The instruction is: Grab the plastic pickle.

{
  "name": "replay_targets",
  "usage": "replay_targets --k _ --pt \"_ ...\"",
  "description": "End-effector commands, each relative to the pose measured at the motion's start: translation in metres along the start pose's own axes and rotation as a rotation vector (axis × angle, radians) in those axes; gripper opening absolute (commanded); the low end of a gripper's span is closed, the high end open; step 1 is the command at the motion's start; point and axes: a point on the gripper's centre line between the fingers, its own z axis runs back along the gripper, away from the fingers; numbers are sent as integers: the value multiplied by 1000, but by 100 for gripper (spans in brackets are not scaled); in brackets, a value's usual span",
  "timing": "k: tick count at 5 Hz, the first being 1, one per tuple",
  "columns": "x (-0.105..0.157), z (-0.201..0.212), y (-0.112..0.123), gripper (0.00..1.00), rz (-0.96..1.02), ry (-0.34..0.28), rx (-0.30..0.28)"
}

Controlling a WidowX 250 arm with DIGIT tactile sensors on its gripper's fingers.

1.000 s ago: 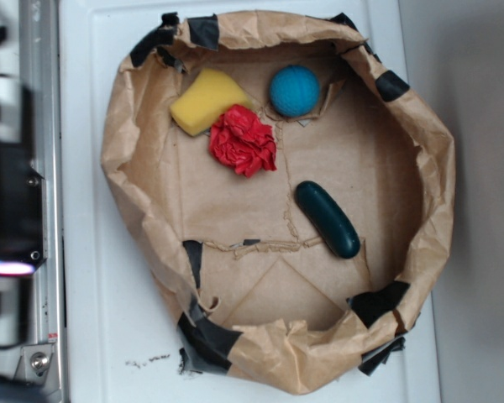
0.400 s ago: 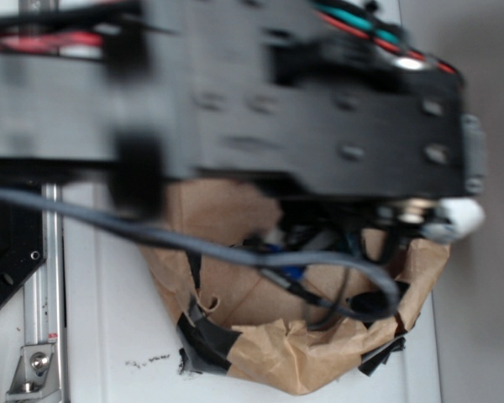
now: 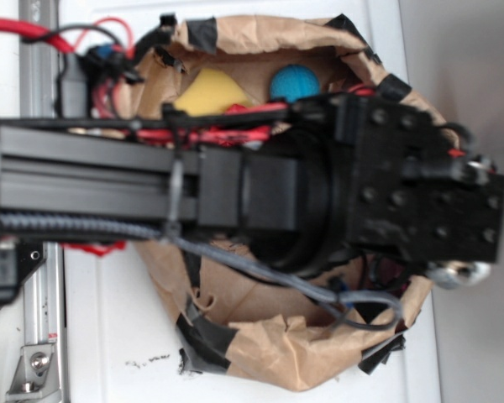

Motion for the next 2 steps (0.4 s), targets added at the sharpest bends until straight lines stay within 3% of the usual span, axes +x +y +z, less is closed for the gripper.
replay_targets --k 1,2 --pt "11 -20 -21 100 -135 -16 -80" --pt "18 -31 -21 100 -154 86 -72"
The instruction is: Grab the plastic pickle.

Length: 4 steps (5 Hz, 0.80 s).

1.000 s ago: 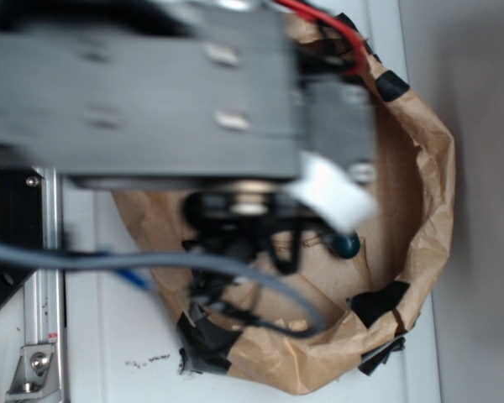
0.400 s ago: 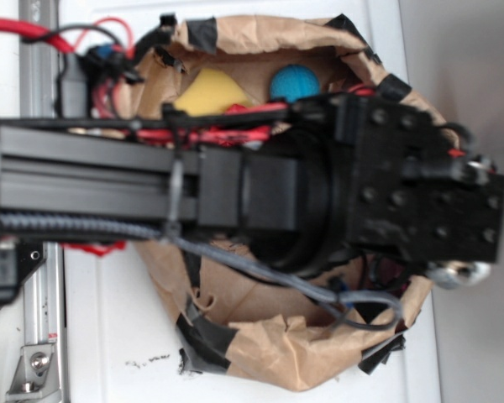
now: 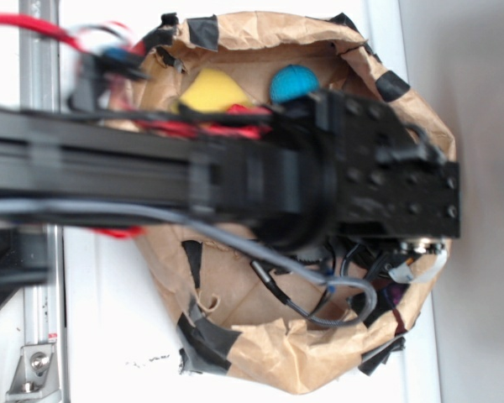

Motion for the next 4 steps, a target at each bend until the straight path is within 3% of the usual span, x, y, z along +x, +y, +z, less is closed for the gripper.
replay_targets --k 1,2,3,4 --pt "23 1 -3 0 7 104 51" --pt "21 1 0 0 64 119 66" --pt "13 16 -1 0 116 73 107" --pt "-7 63 -1 0 229 -2 208"
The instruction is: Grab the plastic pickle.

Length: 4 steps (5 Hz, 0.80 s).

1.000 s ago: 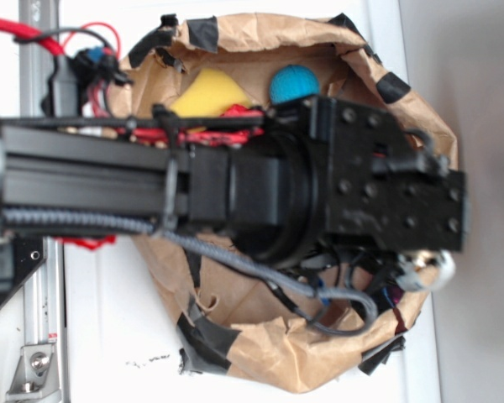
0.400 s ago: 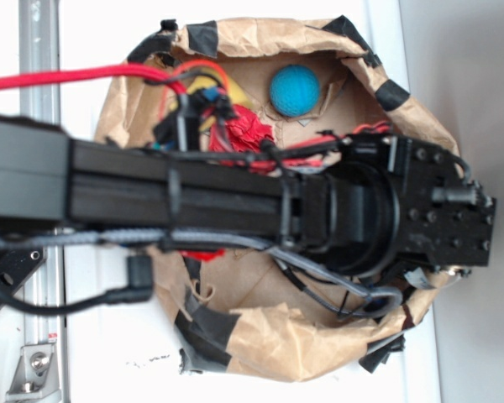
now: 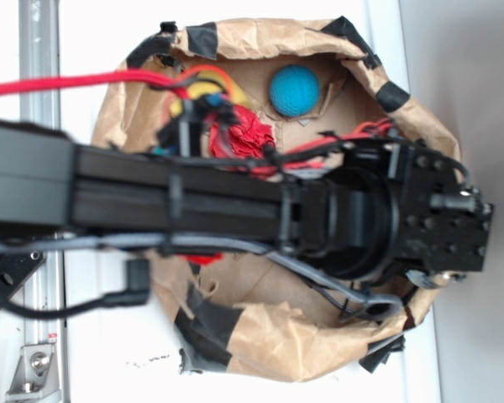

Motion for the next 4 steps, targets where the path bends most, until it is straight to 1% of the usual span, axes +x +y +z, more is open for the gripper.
replay_targets --k 1,2,3,4 --pt "-42 110 -3 0 264 -208 160" --pt "-61 149 -16 0 509 -197 89" --pt "-62 158 -35 0 758 -212 44" --pt "-62 159 -43 0 932 -256 -3"
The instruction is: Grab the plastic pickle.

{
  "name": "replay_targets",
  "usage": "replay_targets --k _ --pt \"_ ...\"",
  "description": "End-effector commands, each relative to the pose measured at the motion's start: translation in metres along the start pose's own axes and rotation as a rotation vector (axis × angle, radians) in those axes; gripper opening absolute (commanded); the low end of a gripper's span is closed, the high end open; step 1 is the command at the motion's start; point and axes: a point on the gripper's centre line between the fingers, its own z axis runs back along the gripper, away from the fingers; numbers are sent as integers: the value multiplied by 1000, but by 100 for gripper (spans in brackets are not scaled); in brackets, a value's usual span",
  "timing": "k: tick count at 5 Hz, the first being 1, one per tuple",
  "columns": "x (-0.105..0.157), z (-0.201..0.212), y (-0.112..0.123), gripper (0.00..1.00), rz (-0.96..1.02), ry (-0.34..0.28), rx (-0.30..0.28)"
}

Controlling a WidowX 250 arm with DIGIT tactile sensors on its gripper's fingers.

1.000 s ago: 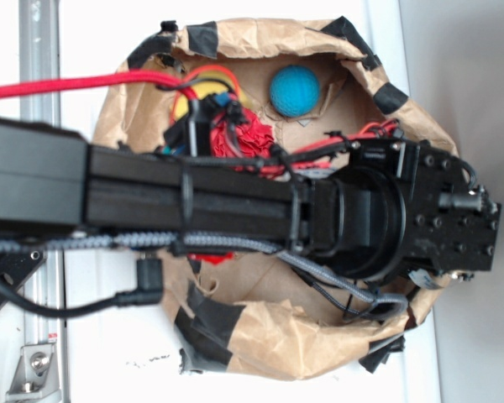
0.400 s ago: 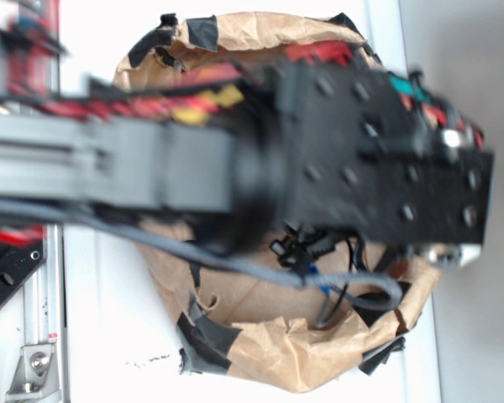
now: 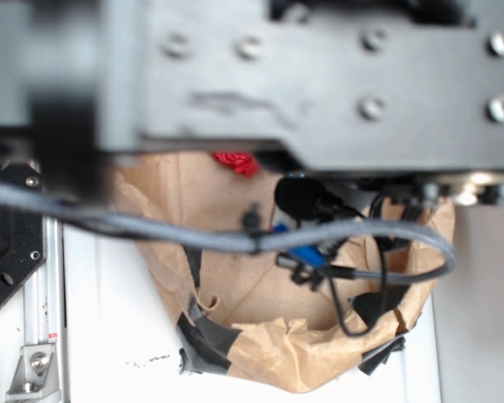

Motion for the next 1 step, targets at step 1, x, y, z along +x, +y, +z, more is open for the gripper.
replay_targets --k 1 --pt "-6 11 -23 0 205 -83 -39"
